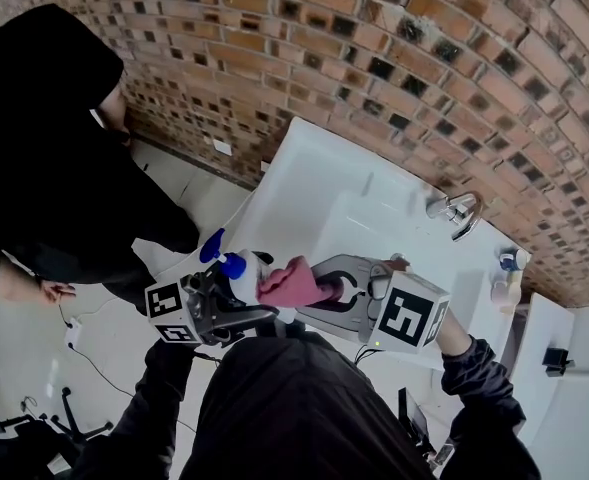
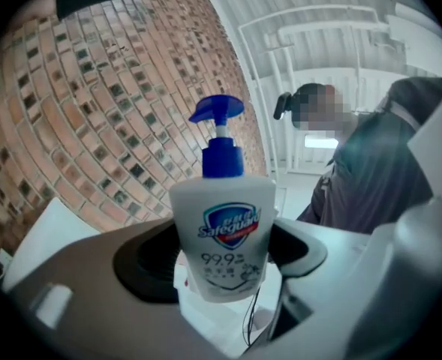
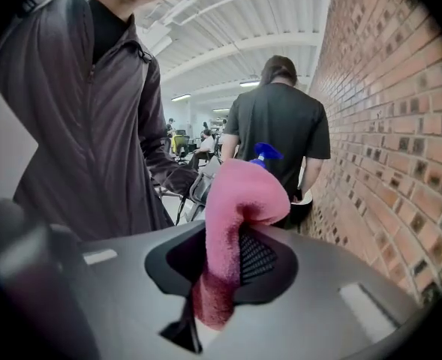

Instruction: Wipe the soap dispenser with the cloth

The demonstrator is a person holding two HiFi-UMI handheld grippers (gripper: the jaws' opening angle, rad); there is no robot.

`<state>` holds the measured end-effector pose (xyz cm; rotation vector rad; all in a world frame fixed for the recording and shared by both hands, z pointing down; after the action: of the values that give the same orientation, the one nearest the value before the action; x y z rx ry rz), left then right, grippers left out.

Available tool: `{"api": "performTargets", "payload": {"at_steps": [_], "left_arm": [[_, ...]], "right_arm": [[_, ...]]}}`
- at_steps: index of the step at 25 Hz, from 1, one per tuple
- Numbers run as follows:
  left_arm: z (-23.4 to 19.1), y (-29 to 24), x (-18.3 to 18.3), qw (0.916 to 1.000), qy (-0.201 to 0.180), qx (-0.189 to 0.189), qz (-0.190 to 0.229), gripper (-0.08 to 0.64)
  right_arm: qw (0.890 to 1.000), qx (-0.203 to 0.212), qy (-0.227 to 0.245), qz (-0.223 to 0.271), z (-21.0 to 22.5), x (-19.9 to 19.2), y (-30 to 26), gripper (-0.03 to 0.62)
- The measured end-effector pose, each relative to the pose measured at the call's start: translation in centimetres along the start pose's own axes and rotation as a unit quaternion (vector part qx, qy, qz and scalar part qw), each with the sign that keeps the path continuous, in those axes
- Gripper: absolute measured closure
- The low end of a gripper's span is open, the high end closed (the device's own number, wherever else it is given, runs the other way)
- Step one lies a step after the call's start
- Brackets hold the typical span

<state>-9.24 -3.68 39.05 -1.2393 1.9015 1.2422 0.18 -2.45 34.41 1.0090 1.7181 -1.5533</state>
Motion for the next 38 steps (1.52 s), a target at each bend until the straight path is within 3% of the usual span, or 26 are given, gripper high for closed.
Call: {"api": "performTargets", "payload": {"at_steps": [4, 7, 11, 18, 22, 25, 28, 32, 35, 38], "left_arm": [[0.4, -0.5, -0.2, 0.9998, 0.002, -0.017, -0.005, 0.195], [0.8, -1.1, -0.4, 0.9996, 0.001, -0.028, -0.01, 0.195], [0.6, -1.1, 0.1, 0.9997, 0.003, -0.024, 0.007, 0.195], [-0.1, -0.2, 1.2, 0.9988, 0.018, -0.009, 0.045, 0.196], [-0.8, -0.6, 0.4, 0.9999, 0.003, 0.012, 0.005, 0.196], [-2.8, -0.5, -1.4, 0.9968, -0.018, 0.06, -0.05, 0.196], [-6.1, 0.4, -5.2, 0.9801, -0.052, 0.116, -0.152, 0.198], [-10.8, 2.1, -11.1, 0.9286, -0.112, 0.181, -0.304, 0.198], [-13.2, 3.3, -14.8, 0.8945, -0.14, 0.213, -0.368, 0.198], [-14.3, 3.9, -17.0, 0.881, -0.146, 0.225, -0.39, 0.198]], "right_arm": [[0.999, -0.034, -0.014, 0.035, 2.1, 1.5, 0.7, 0.512], [0.998, -0.056, 0.005, 0.031, 3.4, 2.8, 0.1, 0.512], [0.999, -0.039, 0.026, 0.014, 2.8, 3.1, -0.4, 0.512], [0.999, 0.004, -0.007, 0.033, -0.9, 0.9, 0.9, 0.514], [0.999, -0.021, -0.035, 0.032, -0.7, -0.6, 0.9, 0.513], [0.995, -0.067, -0.07, 0.028, 0.8, -2.4, 0.7, 0.512], [0.987, -0.098, -0.127, 0.013, 1.8, -5.7, -0.5, 0.512], [0.968, -0.14, -0.202, -0.044, 3.3, -11.6, -2.9, 0.512], [0.951, -0.161, -0.251, -0.079, 4.0, -15.2, -3.8, 0.512], [0.943, -0.163, -0.269, -0.104, 4.1, -17.3, -4.3, 0.512]]}}
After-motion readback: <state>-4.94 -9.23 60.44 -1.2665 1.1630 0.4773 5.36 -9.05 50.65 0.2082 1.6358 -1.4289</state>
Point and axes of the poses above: the fingertips, and each gripper's own axes: y backward along the fingers, z to its right, x out of its top, the point moved 4 cm from there along y, backward along the fingers, and after that the axes turned 7 degrees about -x, right-handed, at the moved point
